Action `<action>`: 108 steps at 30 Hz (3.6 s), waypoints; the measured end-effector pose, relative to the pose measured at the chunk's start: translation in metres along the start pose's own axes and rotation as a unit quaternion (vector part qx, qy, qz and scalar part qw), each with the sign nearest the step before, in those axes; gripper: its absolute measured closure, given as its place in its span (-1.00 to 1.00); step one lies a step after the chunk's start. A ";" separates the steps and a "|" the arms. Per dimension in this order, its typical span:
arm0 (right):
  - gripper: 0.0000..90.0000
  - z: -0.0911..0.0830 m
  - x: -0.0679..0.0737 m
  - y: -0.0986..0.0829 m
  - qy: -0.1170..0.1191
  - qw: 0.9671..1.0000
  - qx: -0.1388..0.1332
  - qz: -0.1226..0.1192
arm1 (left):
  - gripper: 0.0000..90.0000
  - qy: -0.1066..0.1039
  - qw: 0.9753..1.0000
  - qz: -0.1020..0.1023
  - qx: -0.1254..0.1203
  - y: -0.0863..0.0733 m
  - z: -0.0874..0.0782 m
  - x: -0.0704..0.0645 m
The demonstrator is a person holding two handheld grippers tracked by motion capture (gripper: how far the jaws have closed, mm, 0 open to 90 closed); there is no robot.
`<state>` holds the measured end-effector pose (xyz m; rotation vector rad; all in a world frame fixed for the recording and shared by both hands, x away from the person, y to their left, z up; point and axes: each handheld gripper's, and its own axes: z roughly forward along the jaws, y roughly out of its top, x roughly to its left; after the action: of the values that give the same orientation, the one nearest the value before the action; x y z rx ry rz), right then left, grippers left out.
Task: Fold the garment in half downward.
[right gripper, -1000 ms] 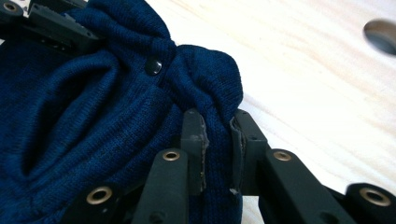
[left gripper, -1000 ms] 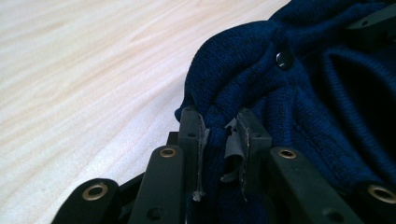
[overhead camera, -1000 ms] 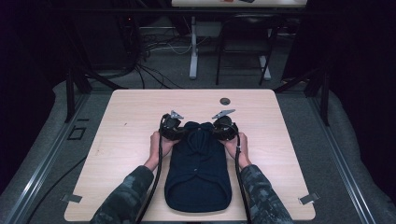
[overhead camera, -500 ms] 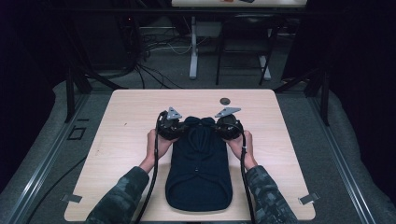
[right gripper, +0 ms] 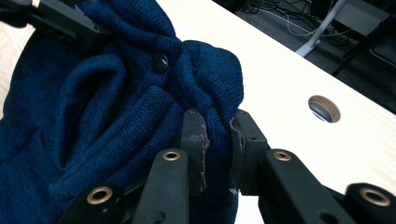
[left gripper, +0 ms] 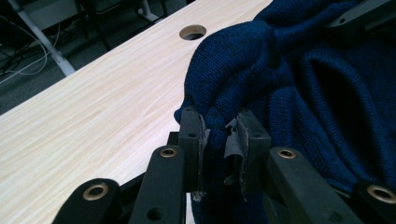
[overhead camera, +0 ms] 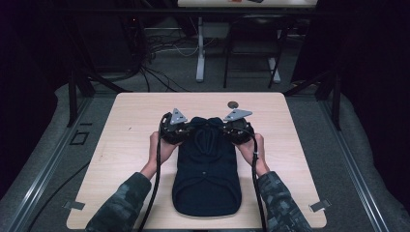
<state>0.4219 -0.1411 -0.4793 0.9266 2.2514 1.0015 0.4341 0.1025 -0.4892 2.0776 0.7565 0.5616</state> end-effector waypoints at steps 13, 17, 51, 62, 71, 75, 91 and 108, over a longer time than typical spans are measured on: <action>0.73 -0.020 0.016 -0.001 -0.017 0.998 -0.036 -0.040 | 0.70 0.005 0.998 0.046 -0.035 0.002 -0.021 -0.014; 0.75 -0.023 0.018 -0.006 -0.012 0.998 -0.040 -0.042 | 0.68 -0.006 0.999 0.037 -0.032 -0.003 -0.023 -0.014; 0.76 -0.017 0.019 -0.012 -0.004 0.997 -0.056 -0.050 | 0.66 -0.099 0.991 -0.054 0.069 -0.095 0.010 -0.070; 0.76 -0.031 0.021 -0.022 0.005 0.995 -0.084 -0.056 | 0.99 -0.041 0.995 -0.053 0.070 -0.096 0.009 -0.078; 0.75 -0.053 0.029 -0.029 0.014 0.993 -0.094 -0.077 | 1.00 -0.029 0.996 -0.065 0.059 -0.098 0.009 -0.080; 0.75 -0.059 0.034 -0.033 0.019 0.992 -0.092 -0.081 | 1.00 -0.027 0.996 -0.067 0.058 -0.098 0.009 -0.080; 0.74 -0.079 0.044 -0.059 0.043 0.994 -0.068 -0.071 | 0.99 -0.029 0.995 -0.079 0.050 -0.101 0.009 -0.079; 0.74 -0.088 0.053 -0.073 0.051 0.994 -0.065 -0.078 | 0.09 -0.047 0.995 -0.073 0.058 -0.096 -0.021 -0.061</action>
<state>0.3015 -0.1767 -0.4919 0.6475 2.2707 1.1300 0.3470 0.1172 -0.5639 2.1173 0.8948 0.3448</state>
